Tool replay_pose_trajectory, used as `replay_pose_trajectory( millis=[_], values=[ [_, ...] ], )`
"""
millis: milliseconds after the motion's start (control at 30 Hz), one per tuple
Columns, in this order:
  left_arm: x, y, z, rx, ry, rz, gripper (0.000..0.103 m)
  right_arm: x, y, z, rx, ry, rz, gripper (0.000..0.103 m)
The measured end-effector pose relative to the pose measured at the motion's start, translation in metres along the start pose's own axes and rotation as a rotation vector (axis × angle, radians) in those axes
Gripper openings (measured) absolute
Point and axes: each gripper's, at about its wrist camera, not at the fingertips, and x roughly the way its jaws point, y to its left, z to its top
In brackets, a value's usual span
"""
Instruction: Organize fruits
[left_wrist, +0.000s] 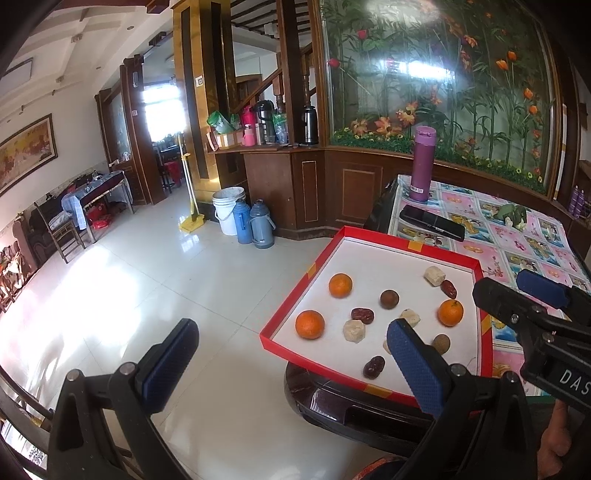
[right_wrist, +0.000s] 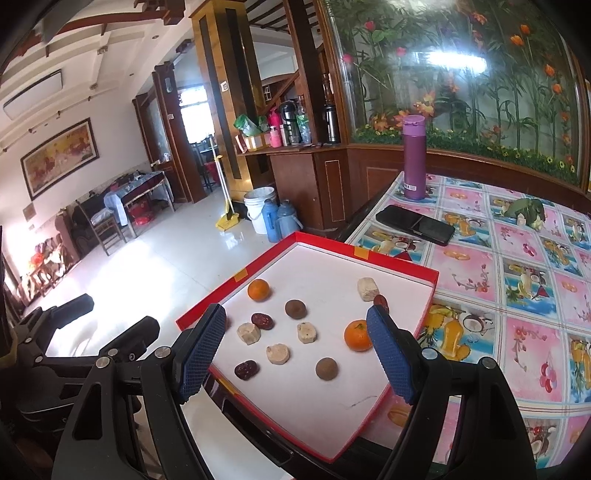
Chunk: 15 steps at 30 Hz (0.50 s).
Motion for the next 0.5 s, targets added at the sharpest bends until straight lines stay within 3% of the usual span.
replay_pose_trajectory(
  millis=[500],
  values=[
    [0.012, 0.008, 0.004, -0.002, 0.016, 0.019, 0.103, 0.015, 0.003, 0.001, 0.011, 0.007, 0.015, 0.078]
  ],
)
